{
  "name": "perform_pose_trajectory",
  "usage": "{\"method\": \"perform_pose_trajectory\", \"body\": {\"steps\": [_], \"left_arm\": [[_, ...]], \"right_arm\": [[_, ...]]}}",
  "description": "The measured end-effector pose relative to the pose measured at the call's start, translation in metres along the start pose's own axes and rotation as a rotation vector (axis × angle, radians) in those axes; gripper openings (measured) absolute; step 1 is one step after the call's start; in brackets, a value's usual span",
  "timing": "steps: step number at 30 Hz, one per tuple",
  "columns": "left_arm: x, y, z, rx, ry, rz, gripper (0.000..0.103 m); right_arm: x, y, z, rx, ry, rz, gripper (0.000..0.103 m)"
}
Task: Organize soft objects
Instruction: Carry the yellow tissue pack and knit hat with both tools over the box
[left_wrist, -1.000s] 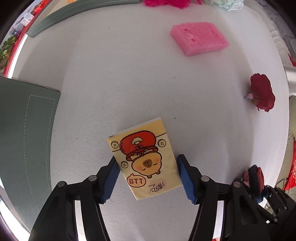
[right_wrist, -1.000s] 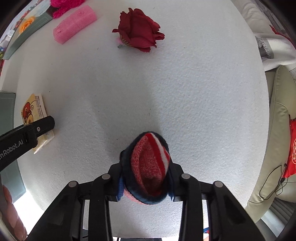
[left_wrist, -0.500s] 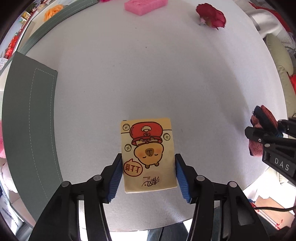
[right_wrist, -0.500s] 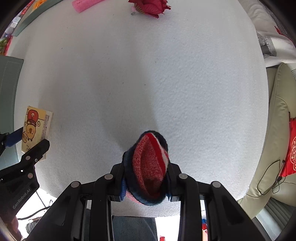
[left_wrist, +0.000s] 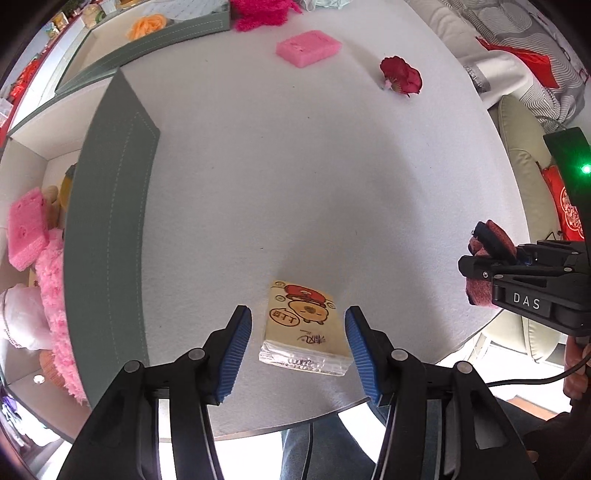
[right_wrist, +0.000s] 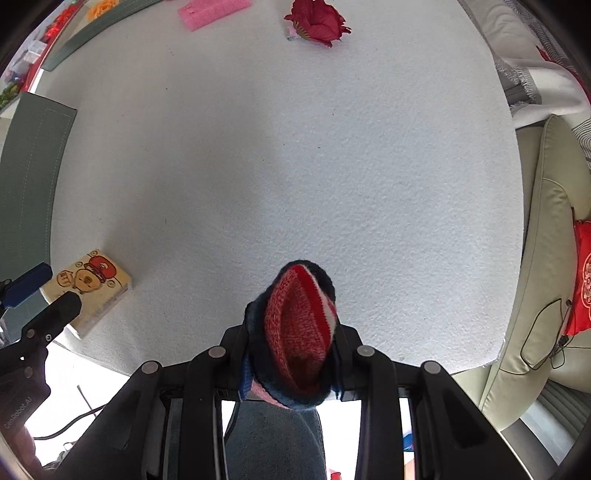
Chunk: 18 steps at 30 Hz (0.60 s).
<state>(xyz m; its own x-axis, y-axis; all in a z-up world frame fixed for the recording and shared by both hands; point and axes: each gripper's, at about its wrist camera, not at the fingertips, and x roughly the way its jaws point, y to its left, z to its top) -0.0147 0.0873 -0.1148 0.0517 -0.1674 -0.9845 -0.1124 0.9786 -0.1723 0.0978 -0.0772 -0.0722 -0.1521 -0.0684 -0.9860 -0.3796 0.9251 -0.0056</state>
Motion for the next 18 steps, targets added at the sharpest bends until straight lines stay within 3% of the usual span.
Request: {"method": "perform_pose_trajectory", "body": {"steps": [7, 8, 12, 14, 18], "left_arm": [[-0.030, 0.000, 0.010, 0.010, -0.007, 0.007, 0.055], [-0.015, -0.015, 0.010, 0.010, -0.006, 0.010, 0.055], [0.009, -0.014, -0.001, 0.019, 0.028, 0.040, 0.057], [0.019, -0.022, -0.007, 0.077, 0.025, 0.083, 0.085], [0.045, -0.039, -0.011, 0.169, 0.050, 0.139, 0.089]], "right_arm": [[-0.003, -0.001, -0.008, -0.006, -0.023, -0.002, 0.034], [-0.005, -0.001, -0.008, -0.008, -0.025, -0.003, 0.034], [-0.007, 0.001, -0.012, -0.003, -0.024, -0.014, 0.034], [-0.010, 0.001, -0.013, -0.008, -0.023, -0.026, 0.034], [-0.008, -0.007, -0.018, -0.012, -0.006, -0.055, 0.034]]}}
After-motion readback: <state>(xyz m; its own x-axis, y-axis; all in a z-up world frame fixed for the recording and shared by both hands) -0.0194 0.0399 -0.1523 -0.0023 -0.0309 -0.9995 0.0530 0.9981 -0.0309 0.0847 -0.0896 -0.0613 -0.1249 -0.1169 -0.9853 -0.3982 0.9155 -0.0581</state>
